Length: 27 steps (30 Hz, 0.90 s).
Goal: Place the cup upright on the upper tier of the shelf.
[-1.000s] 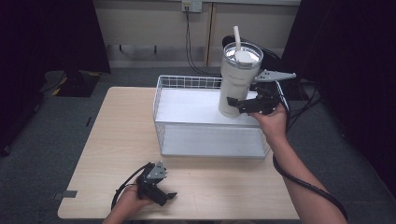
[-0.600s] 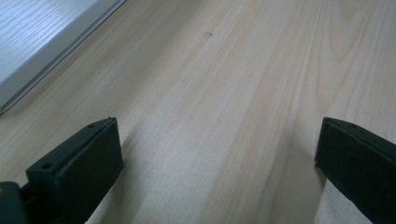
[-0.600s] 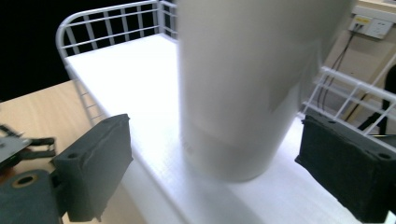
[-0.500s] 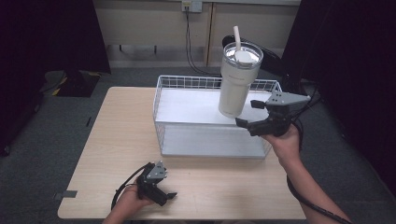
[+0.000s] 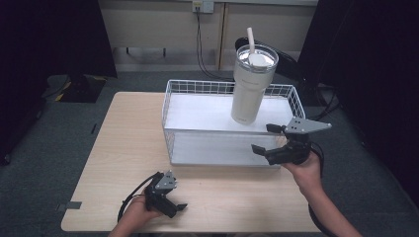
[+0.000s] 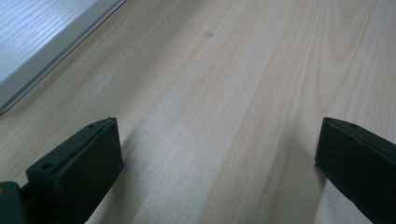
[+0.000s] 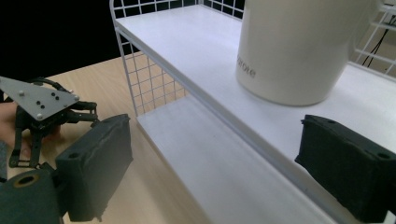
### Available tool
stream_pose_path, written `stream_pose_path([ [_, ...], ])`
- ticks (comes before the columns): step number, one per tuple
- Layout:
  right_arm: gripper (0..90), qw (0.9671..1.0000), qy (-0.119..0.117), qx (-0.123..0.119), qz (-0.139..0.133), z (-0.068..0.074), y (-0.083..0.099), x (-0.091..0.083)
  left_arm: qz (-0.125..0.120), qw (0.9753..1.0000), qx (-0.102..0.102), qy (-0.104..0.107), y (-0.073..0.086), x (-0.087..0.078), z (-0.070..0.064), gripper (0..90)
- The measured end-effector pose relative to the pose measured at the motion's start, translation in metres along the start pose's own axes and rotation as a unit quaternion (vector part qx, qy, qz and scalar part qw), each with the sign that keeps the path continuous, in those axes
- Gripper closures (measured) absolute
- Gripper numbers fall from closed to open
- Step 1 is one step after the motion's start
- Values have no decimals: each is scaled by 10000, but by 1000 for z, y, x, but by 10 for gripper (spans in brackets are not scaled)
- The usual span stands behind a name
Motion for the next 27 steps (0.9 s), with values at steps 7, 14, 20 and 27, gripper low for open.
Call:
stream_pose_path([
  [7, 91, 9999, -56, 58, 84, 5, 21, 0, 1, 10000, 2, 1, 0, 0, 0, 0],
  [14, 91, 9996, -187, 155, 116, 11, 39, 1, 0, 10000, -1, 0, 0, 0, 0, 0],
  [20, 92, 9992, -287, 187, 182, 16, 58, 4, 1, 10000, 2, 0, 0, 0, 0, 0],
  [27, 92, 9986, -352, 263, 281, 20, 80, 8, -1, 10000, -1, 1, 0, 0, 0, 1],
])
Point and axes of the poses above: each handheld gripper's, and its own axes: x roughly forward along the jaws, y roughly out of its underside, z roughly to its left, the point moved 3 cm from there along x, roughly forward along the jaws, and after that the axes turned 7 degrees about -z, right-handed, at the moved point
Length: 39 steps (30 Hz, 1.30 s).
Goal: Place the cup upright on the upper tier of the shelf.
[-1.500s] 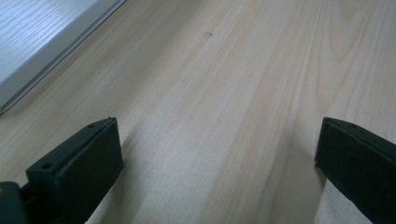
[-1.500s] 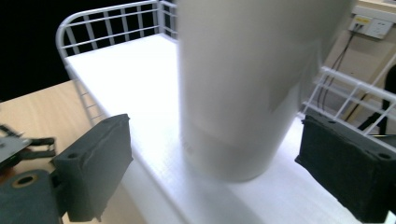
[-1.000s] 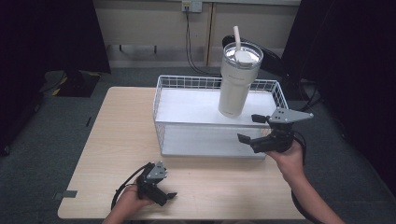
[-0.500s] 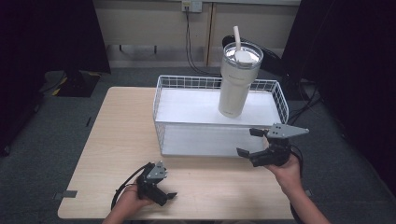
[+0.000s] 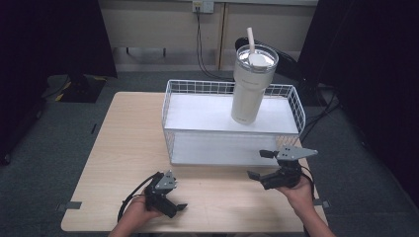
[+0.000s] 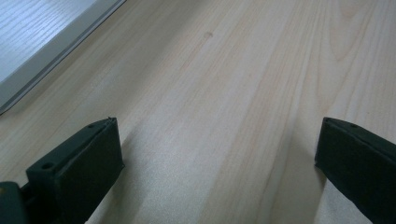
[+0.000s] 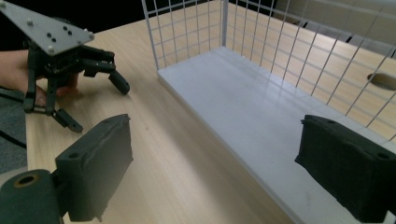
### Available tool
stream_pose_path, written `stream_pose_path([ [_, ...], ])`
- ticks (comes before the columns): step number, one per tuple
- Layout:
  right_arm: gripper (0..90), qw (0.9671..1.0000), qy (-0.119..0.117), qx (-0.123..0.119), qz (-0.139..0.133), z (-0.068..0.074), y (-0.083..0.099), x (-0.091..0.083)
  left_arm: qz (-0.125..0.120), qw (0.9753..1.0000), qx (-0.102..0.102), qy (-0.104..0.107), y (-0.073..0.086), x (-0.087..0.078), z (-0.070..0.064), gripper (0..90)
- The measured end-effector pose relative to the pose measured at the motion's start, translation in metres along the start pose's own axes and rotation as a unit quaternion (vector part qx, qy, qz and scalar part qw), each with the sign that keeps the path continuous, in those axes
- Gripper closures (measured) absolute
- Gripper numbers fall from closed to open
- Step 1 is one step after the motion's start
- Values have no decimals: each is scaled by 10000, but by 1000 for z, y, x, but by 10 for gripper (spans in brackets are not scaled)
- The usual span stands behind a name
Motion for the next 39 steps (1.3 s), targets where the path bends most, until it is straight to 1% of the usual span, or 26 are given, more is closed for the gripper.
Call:
stream_pose_path([
  [10, 92, 9998, -34, 123, 170, 1, 27, 8, 1, 10000, 1, -1, 0, 0, 0, 0],
  [18, 92, 9993, -83, 169, 320, 2, 50, 13, -2, 10000, -2, -2, 0, 0, 0, 0],
  [19, 92, 9991, -90, 205, 355, 2, 53, 14, -1, 10000, -1, -1, 0, 0, 0, 0],
  [27, 92, 9980, -107, 269, 563, 2, 75, 21, -2, 10000, 0, -2, 0, 0, 0, 0],
  [31, 92, 9975, -81, 272, 654, 2, 83, 22, -1, 10000, 0, -2, 0, 0, 0, 0],
  [36, 92, 9970, -52, 241, 738, 0, 87, 23, -1, 10000, 0, -1, 0, 0, 0, 0],
  [39, 92, 9964, -42, 151, 831, -1, 89, 24, 0, 10000, 0, -2, 0, 0, 0, 1],
])
Point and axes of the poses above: each handheld gripper's, and its own axes: x roughly forward along the jaws, y roughly out of its underside, z roughly to its left, the point moved 3 cm from there along x, roughly forward along the jaws, and after that the axes turned 7 degrees about -z, right-handed, at the moved point
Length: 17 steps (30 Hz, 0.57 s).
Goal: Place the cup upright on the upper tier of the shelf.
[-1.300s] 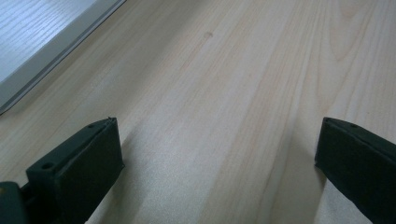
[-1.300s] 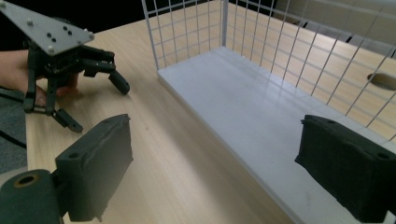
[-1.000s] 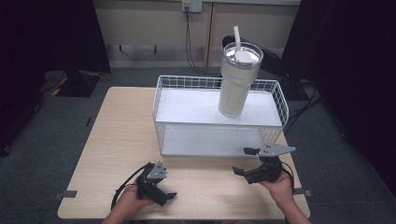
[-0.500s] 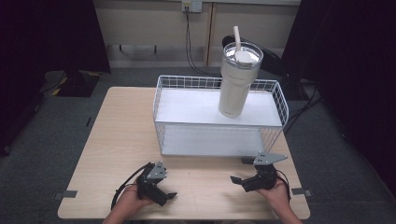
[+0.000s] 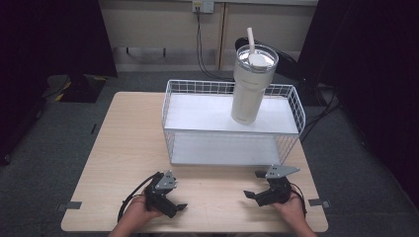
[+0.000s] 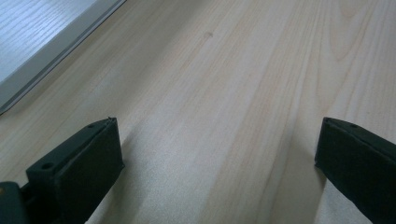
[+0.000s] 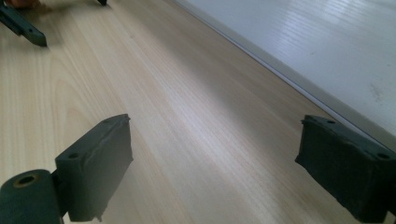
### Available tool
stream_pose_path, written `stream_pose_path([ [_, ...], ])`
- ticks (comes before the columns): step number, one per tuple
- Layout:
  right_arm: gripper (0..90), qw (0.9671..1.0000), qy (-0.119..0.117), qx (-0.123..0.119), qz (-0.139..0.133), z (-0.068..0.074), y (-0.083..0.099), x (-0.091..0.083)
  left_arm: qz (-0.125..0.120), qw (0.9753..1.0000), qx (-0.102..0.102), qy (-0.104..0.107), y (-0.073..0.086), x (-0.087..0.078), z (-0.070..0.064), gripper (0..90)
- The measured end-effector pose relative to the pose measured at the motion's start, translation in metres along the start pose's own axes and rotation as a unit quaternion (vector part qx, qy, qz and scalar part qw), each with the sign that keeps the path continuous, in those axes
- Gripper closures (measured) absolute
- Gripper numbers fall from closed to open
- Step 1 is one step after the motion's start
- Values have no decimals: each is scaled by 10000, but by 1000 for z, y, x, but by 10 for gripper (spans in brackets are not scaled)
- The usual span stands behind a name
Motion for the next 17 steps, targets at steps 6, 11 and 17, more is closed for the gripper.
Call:
stream_pose_path([
  [6, 92, 9997, 64, -148, 182, -1, 4, 4, 0, 10000, 0, 1, 0, 0, 0, 0],
  [11, 92, 9992, 82, -221, 324, -3, 5, 7, -1, 10000, -1, 1, 0, 0, 0, 0],
  [17, 92, 9977, 88, -266, 620, -2, 2, 7, -21, 10000, -28, -2, 0, 0, 0, 0],
])
Point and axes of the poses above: each handheld gripper's, and its own axes: x roughly forward along the jaws, y roughly out of its underside, z roughly to its left, the point moved 3 cm from there along x, roughly forward along the jaws, and after that the axes turned 7 degrees about -z, right-handed, at the moved point
